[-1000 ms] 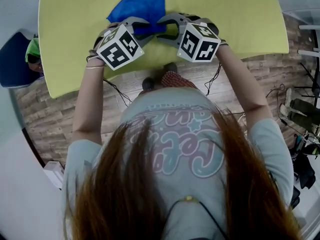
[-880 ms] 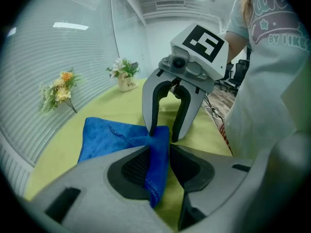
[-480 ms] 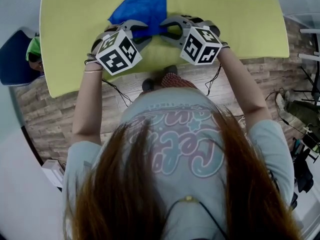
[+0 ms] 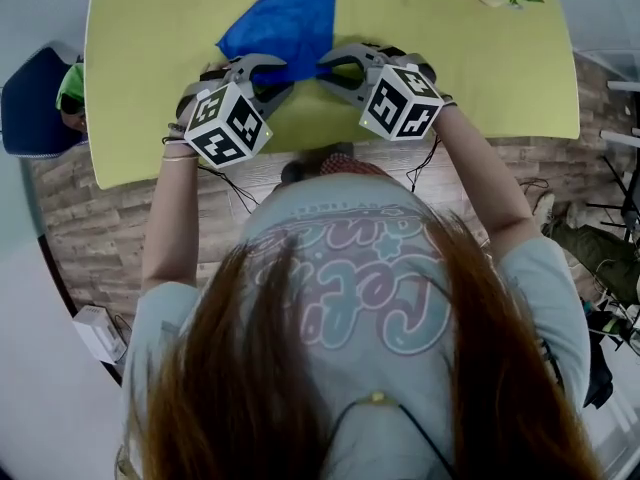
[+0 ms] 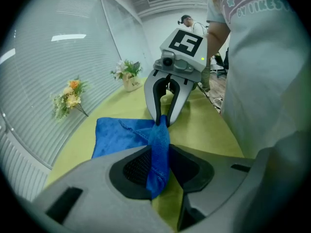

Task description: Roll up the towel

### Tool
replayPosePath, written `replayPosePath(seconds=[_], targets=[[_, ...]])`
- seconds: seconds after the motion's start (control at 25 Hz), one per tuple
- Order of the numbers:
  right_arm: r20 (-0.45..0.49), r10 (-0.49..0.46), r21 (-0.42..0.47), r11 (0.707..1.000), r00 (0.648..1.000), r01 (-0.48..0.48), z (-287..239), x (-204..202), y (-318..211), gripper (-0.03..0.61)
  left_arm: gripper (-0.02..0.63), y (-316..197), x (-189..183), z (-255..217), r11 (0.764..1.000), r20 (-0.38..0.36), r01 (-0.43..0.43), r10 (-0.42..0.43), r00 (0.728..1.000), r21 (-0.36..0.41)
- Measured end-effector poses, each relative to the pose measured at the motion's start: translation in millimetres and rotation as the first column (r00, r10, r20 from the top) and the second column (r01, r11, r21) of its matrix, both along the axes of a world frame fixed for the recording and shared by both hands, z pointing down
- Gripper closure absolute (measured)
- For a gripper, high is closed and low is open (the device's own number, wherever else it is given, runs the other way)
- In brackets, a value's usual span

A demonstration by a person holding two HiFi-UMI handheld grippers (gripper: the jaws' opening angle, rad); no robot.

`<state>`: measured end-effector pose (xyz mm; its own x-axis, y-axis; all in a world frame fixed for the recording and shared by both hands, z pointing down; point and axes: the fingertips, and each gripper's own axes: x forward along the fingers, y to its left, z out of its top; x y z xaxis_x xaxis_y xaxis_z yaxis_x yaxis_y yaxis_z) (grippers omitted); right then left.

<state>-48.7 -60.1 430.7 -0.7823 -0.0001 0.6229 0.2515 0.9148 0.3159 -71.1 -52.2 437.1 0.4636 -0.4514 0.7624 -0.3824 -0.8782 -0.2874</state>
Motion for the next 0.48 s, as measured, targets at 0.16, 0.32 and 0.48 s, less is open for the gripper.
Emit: replayPosePath(seconds=[0.16,0.32,0.48], targets=[[0.021,-0.02,-0.088,0.996,1.0,0.022,-0.9,3.2,-3.4,0.531,0.529,-2.7,0.9,1.8,0.997,-0.039,0.072,-0.071,0.997,0.015],[0.04,-0.009,-0.214,0.977,0.999,0.017,-3.2,3.9,-5.2,0.534,0.548,-3.4,-1.4,-1.3,0.987,-0.083,0.141,-0.147,0.986,-0.074],[0.044,0.003,-0.307,0.952,0.999,0.01,-7.5,4.2,-7.3,0.537,0.563,-3.7,-2.6,-5.3,0.973,-0.129,0.178,-0.197,0.972,-0.149]])
